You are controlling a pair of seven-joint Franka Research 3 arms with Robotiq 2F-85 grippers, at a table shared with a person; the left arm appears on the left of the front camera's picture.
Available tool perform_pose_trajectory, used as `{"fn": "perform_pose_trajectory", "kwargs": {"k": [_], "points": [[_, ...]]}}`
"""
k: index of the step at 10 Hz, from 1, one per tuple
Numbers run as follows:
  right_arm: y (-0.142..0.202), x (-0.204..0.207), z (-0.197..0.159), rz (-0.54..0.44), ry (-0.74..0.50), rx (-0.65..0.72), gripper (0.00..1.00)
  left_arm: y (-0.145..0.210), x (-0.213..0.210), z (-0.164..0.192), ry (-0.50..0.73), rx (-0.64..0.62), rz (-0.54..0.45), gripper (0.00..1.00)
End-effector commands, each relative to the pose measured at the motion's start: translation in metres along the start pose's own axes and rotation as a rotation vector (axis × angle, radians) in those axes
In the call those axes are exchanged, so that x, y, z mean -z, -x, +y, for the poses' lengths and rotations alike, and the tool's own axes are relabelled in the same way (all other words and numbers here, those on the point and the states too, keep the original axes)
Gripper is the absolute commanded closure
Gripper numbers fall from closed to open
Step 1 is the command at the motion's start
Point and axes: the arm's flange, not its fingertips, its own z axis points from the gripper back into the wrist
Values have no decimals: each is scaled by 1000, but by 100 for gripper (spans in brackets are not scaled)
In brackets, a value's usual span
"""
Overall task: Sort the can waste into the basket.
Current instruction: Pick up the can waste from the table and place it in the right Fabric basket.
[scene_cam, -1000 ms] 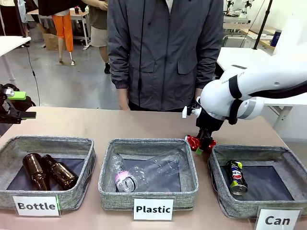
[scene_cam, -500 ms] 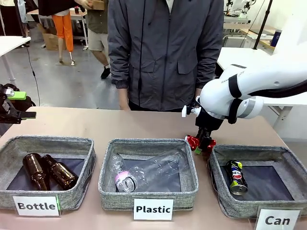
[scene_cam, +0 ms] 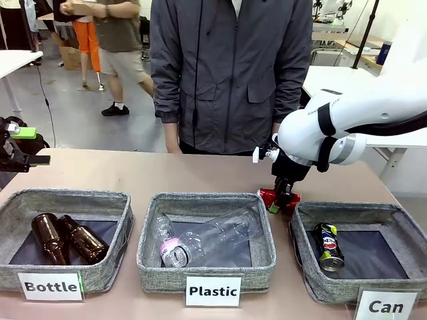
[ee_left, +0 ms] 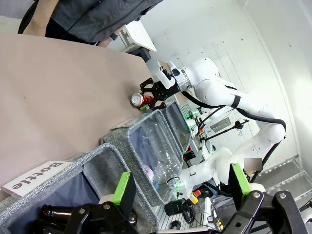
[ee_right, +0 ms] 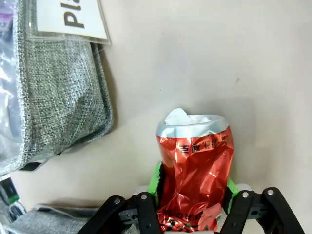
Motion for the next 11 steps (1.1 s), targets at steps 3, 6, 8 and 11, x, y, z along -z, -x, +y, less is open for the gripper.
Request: {"fn": "perform_pose_trajectory", "kwargs": {"k": [3,6,8,11], "points": [[-3,-6,-2,-1,18,-5,100,-1,2,-3,3,7,-12,0],[6,-83,8,-156,200,-60,100,-1,2,-3,3,7,-12,0],[23,-139,43,-192,177,-58,100,-1,2,-3,3,7,-12,0],[85,-198,133,-161,35,-97,100,-1,2,-3,3,7,-12,0]]}}
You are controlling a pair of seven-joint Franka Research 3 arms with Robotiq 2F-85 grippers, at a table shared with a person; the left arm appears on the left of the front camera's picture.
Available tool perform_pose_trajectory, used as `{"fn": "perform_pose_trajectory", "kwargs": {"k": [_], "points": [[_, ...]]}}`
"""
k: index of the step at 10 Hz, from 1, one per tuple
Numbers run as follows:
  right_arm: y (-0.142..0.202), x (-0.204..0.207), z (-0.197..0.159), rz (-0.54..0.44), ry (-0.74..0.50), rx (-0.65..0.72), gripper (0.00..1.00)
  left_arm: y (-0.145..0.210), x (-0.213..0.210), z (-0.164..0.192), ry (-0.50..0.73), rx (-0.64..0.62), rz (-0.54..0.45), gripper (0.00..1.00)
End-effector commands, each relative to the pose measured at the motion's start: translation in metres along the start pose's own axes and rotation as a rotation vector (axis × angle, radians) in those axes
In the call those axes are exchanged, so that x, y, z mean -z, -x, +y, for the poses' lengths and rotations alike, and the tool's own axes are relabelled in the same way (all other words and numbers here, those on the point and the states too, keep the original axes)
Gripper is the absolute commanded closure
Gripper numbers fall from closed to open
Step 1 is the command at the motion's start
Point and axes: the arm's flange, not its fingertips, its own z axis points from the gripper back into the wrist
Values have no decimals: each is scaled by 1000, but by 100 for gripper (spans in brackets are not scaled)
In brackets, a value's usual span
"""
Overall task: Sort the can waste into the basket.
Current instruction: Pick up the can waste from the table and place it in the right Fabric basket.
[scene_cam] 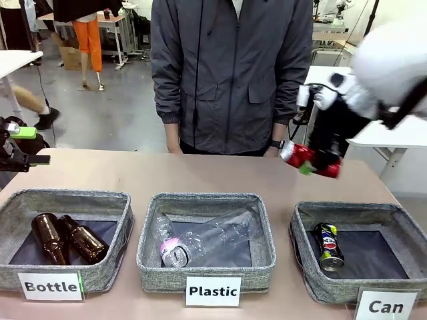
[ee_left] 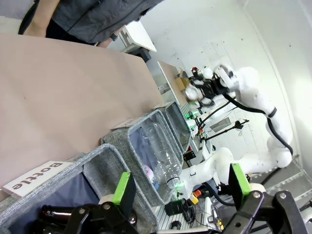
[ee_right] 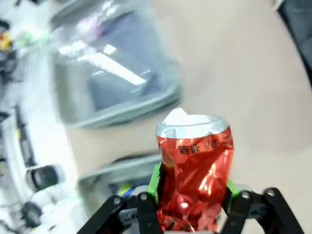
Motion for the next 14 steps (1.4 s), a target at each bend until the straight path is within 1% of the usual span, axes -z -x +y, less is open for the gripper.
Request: {"fn": "perform_pose_trajectory", "kwargs": {"k": [1,2,3,4,5,6,7,9,11,12,14], "points": [[54,-25,49,61,-85,-117,100,0,2,-2,3,5,-12,0],[76,-21,53,106,-90,-113,100,0,2,-2,3,5,-12,0],[95,-11,52,157,-65,-87,100,0,2,-2,3,5,-12,0],[113,-2,49,183,-59,-107,100,0,2,-2,3,5,-12,0],[124,4,45,211,-46,-96,100,0,2,-2,3,5,-12,0],[140,12,37,265,-48,-110,100,0,2,-2,3,5,-12,0],[148,18,31,296,-61,-133,100,0,2,-2,3,5,-12,0],[149,19,28,276,-67,-138,100,0,2,-2,3,5,-12,0],[148,19,26,294,-74,-140,100,0,2,-2,3,5,-12,0],[148,20,25,277,-78,-179,0,0,2,-2,3,5,-12,0],[146,22,24,276,-89,-161,0,0,2,-2,3,5,-12,0]]}}
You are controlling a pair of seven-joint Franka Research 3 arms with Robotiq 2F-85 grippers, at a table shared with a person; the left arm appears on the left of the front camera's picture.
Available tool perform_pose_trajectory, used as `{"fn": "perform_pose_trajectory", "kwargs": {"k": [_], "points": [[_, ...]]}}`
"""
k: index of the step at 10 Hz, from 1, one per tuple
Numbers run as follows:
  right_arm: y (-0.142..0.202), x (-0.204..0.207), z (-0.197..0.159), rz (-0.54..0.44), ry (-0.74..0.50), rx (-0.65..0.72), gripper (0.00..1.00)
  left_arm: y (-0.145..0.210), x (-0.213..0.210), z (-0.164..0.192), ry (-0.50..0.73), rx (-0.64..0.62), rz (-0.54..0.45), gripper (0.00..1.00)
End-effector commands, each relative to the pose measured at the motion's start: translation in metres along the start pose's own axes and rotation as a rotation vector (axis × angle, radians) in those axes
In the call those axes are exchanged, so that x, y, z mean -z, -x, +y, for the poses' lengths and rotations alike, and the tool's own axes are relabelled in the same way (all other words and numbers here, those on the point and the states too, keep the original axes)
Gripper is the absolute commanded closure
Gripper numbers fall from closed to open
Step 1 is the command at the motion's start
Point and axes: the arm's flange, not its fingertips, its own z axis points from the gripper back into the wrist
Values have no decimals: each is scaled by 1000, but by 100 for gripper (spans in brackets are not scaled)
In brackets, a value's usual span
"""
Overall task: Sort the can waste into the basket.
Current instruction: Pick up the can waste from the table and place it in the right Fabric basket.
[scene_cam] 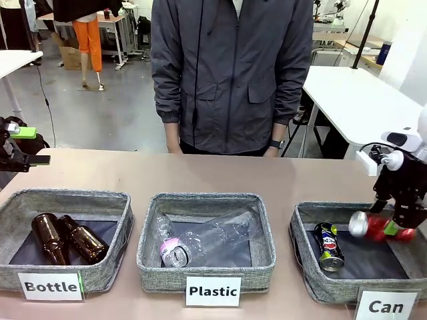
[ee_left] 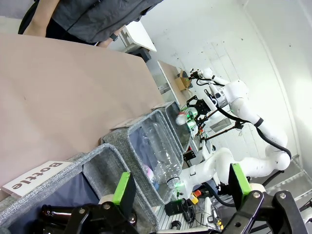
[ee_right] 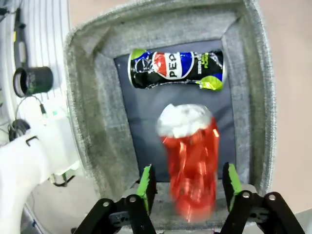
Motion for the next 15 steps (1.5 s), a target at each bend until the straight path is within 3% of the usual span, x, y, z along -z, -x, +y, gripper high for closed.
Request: {"fn": "perform_pose_trajectory", "kwargs": {"k": [1,5,6,7,9,10,13,15], "points": [[4,9,5,-21,0,-33,0,-1,2,-2,3,6,-12,0],[2,7,2,-98,16,6,0,-1,2,-2,3,6,-12,0],[0,1,2,-189,24,61,0,-1,2,-2,3,6,-12,0],[-2,-13,6,-429,-30,186,0,-1,2,-2,3,6,-12,0],[8,-49,8,-1033,-206,777,0,-1,2,-2,3,6,-12,0],[12,-58,5,-1270,-288,1098,0,-1,2,-2,3,6,-12,0],[36,-57,5,-1656,-587,1447,0,-1,2,-2,3,6,-12,0],[36,-44,11,-1715,-630,1503,0,-1,2,-2,3,6,-12,0]]}}
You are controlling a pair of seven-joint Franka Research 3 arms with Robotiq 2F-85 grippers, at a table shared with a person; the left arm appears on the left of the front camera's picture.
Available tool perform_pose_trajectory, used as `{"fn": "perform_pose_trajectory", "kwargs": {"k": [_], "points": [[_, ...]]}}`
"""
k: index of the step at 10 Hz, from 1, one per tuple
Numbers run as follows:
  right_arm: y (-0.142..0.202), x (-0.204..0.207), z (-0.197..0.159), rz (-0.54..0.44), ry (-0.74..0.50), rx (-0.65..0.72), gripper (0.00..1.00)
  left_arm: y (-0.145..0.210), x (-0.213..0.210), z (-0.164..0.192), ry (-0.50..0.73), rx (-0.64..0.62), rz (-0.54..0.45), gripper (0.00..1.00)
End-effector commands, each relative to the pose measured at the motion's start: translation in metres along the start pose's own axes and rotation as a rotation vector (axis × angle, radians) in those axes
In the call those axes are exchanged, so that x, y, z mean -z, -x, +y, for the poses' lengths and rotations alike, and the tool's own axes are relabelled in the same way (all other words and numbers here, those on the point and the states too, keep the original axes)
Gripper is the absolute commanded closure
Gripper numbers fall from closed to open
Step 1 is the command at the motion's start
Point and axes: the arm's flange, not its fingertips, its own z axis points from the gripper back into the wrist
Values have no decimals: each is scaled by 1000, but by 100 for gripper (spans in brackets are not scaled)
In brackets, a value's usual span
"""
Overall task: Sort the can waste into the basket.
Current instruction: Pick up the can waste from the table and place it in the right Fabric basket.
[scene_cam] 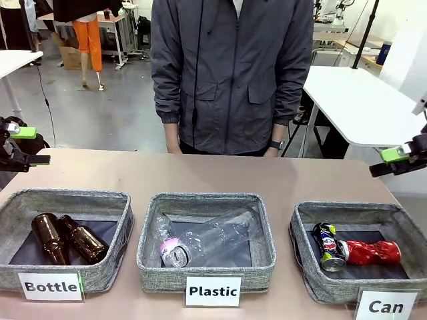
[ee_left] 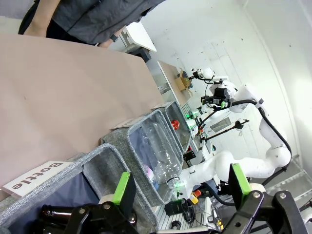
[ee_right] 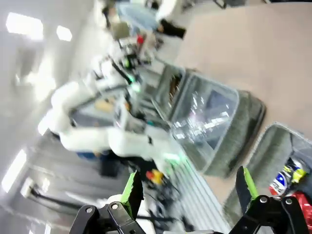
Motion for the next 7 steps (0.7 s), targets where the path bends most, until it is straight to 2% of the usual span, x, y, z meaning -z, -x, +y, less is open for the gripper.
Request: {"fn": "perform_pose_trajectory", "kwargs": {"k": [1,3,5,6,7], "points": [[11,28,2,-663,-183,412,0,-1,2,-2,3,5,-12,0],[17,76,7,-457,-161,335,0,-1,2,-2,3,5,-12,0],[8,114,4,-287,-155,325,0,-1,2,-2,3,5,-12,0],[-30,45,-15,-373,-163,346,0,-1,2,-2,3,5,-12,0],[-30,45,-15,-373,-163,346,0,-1,2,-2,3,5,-12,0]]}}
